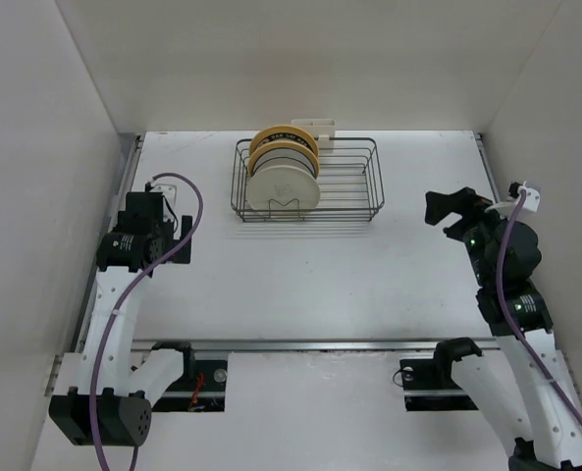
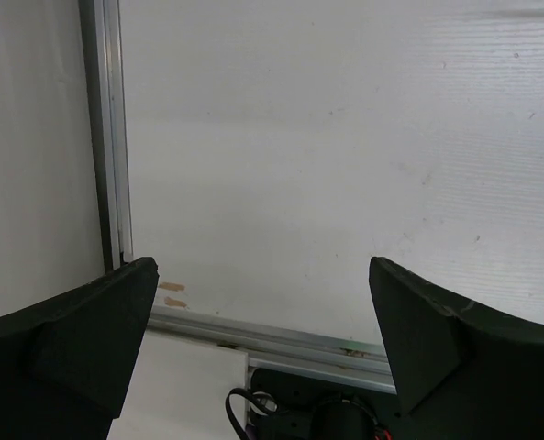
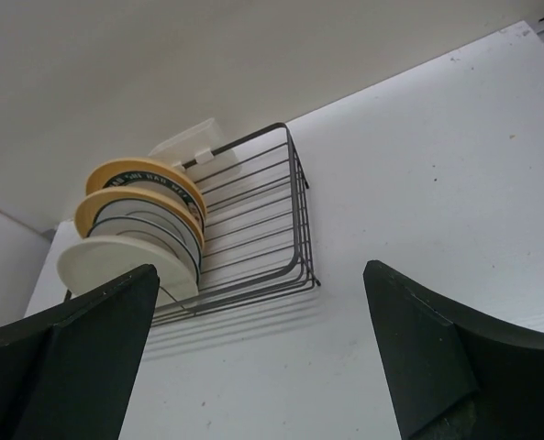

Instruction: Unload the plates from the dish rack

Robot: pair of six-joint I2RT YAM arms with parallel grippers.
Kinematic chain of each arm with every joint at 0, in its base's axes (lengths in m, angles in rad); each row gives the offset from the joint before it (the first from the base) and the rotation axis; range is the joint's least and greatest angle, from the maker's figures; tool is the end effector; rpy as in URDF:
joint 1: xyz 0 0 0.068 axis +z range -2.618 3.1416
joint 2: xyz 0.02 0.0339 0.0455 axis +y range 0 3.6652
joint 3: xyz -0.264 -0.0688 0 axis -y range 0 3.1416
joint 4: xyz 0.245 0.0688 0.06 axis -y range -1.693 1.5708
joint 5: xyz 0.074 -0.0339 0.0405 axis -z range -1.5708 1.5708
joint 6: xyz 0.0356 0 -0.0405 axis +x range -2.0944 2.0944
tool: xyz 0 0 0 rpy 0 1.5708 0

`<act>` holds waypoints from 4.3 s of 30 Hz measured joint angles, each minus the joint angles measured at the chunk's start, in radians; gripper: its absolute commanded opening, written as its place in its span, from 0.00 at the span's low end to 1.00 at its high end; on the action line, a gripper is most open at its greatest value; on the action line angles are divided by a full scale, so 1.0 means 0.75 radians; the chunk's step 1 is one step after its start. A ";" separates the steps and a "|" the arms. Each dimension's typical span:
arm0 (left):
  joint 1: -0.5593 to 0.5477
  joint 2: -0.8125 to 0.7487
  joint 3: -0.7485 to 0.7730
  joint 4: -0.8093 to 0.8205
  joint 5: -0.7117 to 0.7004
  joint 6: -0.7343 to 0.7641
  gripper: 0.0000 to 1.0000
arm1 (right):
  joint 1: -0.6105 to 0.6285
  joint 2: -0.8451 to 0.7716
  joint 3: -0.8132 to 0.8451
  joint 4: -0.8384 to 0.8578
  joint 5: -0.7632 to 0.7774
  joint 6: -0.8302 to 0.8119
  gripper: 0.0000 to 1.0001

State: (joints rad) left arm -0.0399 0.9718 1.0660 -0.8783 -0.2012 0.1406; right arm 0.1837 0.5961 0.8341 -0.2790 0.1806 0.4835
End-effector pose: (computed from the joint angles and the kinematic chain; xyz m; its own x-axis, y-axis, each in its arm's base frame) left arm 0.1866 -0.0003 0.3374 -0.7130 0.1659 -0.6813 -0.0024 0.9710 0.2390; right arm 0.1333 0.0183 0.3733 -0.0372 0.4582 -0.8881 0.0159 0.8888 0.4580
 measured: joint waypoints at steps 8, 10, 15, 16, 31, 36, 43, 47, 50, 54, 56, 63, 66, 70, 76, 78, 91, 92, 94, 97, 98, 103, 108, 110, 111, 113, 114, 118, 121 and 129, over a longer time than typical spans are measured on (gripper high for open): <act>0.000 0.027 0.049 0.006 -0.014 -0.014 1.00 | 0.003 0.376 0.166 0.004 -0.248 -0.183 0.99; 0.000 0.048 0.075 0.000 -0.010 -0.001 1.00 | 0.024 0.587 0.319 -0.016 -0.294 -0.245 0.99; 0.000 0.153 0.161 -0.066 0.033 0.047 1.00 | 0.216 1.071 0.739 -0.048 -0.299 -0.438 1.00; 0.000 0.180 0.175 -0.081 0.040 0.051 1.00 | 0.249 1.158 0.815 -0.054 -0.305 -0.475 0.95; 0.000 0.319 0.195 -0.115 0.048 0.015 1.00 | 0.374 1.822 1.366 -0.304 -0.684 -0.885 0.65; 0.000 0.336 0.195 -0.104 0.008 0.008 1.00 | 0.387 1.821 1.341 -0.307 -0.736 -0.923 0.65; 0.000 0.348 0.195 -0.095 -0.036 0.004 1.00 | 0.397 1.843 1.303 -0.276 -0.754 -0.933 0.44; 0.000 0.359 0.195 -0.091 -0.064 0.004 1.00 | 0.403 1.893 1.329 -0.212 -0.721 -0.932 0.16; 0.000 0.360 0.195 -0.091 -0.073 0.003 1.00 | 0.404 1.893 1.330 -0.193 -0.673 -0.971 0.01; 0.000 0.360 0.195 -0.082 -0.082 0.003 1.00 | 0.403 1.858 1.282 -0.111 -0.603 -1.004 0.00; 0.000 0.360 0.195 -0.079 -0.082 0.004 1.00 | 0.404 1.821 1.240 -0.074 -0.565 -1.000 0.00; 0.000 0.360 0.195 -0.060 -0.050 0.008 1.00 | 0.428 1.716 1.090 0.053 -0.460 -0.990 0.00; 0.000 0.361 0.195 -0.053 -0.036 0.015 1.00 | 0.438 1.693 1.073 0.095 -0.385 -0.974 0.00; 0.000 0.378 0.220 -0.048 -0.010 0.027 1.00 | 0.448 1.598 1.033 0.197 -0.268 -0.880 0.00; 0.000 0.436 0.282 -0.022 0.025 0.047 1.00 | 0.456 1.407 0.978 0.313 -0.207 -0.727 0.00; 0.000 0.457 0.310 -0.018 0.041 0.049 1.00 | 0.455 1.373 0.977 0.302 -0.255 -0.692 0.00; 0.000 0.519 0.386 0.051 0.102 0.048 1.00 | 0.702 1.477 0.576 -0.114 -0.775 -0.563 0.00; 0.000 0.524 0.386 0.054 0.103 0.048 1.00 | 0.732 1.493 0.553 -0.129 -0.778 -0.542 0.00; 0.000 0.528 0.386 0.064 0.105 0.048 1.00 | 0.776 1.524 0.536 -0.143 -0.776 -0.498 0.00; -0.006 0.533 0.386 0.071 0.111 0.048 1.00 | 0.816 1.569 0.536 -0.126 -0.719 -0.422 0.00; -0.007 0.535 0.386 0.074 0.113 0.047 1.00 | 0.823 1.592 0.536 -0.119 -0.692 -0.389 0.00; -0.010 0.550 0.381 0.090 0.117 0.047 1.00 | 0.830 1.721 0.554 -0.116 -0.552 -0.249 0.07; -0.014 0.572 0.379 0.092 0.116 0.047 1.00 | 0.831 1.737 0.596 -0.116 -0.454 -0.180 0.52; -0.014 0.580 0.379 0.094 0.116 0.047 1.00 | 0.831 1.728 0.610 -0.111 -0.428 -0.189 0.65; -0.014 0.583 0.379 0.094 0.114 0.047 1.00 | 0.831 1.712 0.611 -0.114 -0.416 -0.196 0.71; -0.014 0.585 0.379 0.093 0.111 0.047 1.00 | 0.831 1.655 0.612 -0.122 -0.388 -0.215 0.73; -0.014 0.586 0.379 0.092 0.110 0.048 1.00 | 0.831 1.618 0.614 -0.125 -0.377 -0.232 0.74; -0.014 0.612 0.389 0.079 0.108 0.053 1.00 | 0.817 1.445 0.722 -0.152 -0.332 -0.292 0.71; -0.019 0.682 0.445 0.057 0.111 0.072 1.00 | 0.746 1.397 0.888 -0.150 -0.340 -0.337 0.70; -0.095 1.041 0.922 -0.046 0.182 0.091 0.97 | 0.423 1.712 1.318 -0.160 -0.408 -0.528 0.55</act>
State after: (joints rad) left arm -0.1108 1.7523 1.7576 -0.9127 -0.0650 0.2085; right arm 0.5011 1.8801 1.8229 -0.3988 -0.1253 0.0872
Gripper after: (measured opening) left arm 0.978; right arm 0.557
